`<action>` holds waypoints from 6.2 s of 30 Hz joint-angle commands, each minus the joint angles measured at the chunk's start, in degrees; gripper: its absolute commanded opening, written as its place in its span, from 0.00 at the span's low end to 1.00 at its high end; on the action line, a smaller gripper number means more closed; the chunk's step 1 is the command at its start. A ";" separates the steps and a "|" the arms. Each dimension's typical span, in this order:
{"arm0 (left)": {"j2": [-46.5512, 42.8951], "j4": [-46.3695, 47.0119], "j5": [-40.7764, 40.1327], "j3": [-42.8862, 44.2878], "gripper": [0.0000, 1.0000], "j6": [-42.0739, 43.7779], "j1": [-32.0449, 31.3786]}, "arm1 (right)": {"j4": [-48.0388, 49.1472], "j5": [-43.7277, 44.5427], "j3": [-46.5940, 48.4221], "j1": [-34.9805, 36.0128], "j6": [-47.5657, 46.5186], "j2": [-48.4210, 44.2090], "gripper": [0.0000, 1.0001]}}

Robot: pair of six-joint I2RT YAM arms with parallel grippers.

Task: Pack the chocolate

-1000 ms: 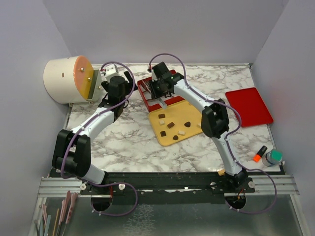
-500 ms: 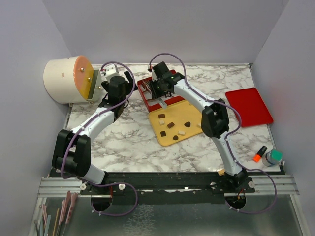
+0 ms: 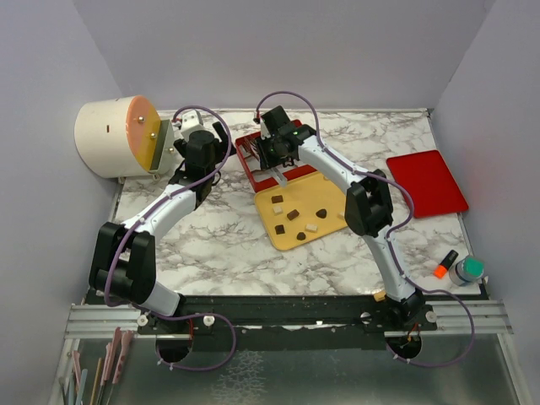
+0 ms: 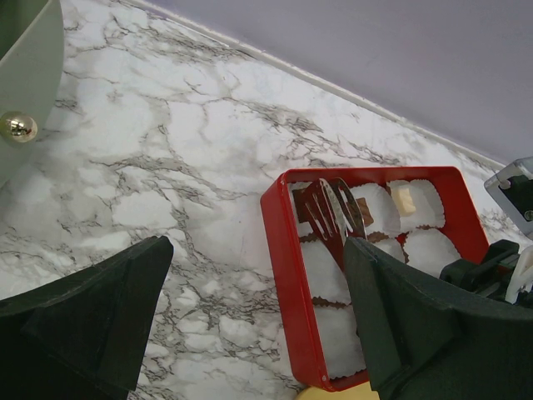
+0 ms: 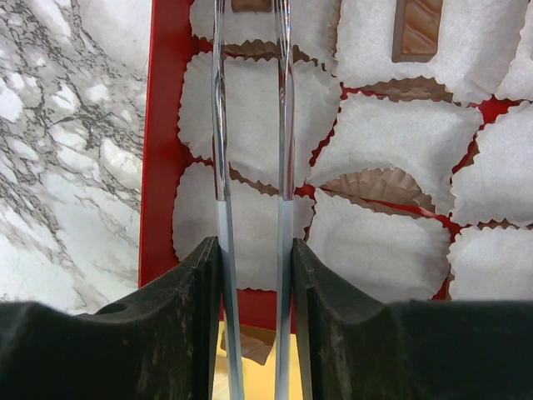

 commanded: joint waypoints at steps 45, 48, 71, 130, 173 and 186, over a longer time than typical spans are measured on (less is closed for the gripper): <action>-0.83 0.86 2.64 -0.50 0.94 -0.69 0.13 | 12.41 7.13 -44.53 0.74 0.68 -40.23 0.25; -0.58 0.91 2.84 -0.42 0.93 -0.90 -0.03 | 12.19 7.00 -49.97 1.76 1.68 -44.69 0.25; 0.44 1.21 3.21 -0.17 0.93 -1.31 -0.57 | 11.89 5.25 -58.50 8.63 6.47 -43.97 0.24; 0.27 1.05 3.21 -0.79 0.93 -1.17 -0.66 | 4.23 20.25 -59.75 8.47 8.27 -49.14 0.31; 0.97 1.14 2.68 -0.17 0.93 -0.57 -0.66 | 6.60 17.38 -53.91 7.07 3.46 -39.87 0.51; 1.49 1.30 2.42 0.05 0.93 -0.29 -0.66 | 7.81 16.46 -53.03 5.45 2.38 -37.92 0.50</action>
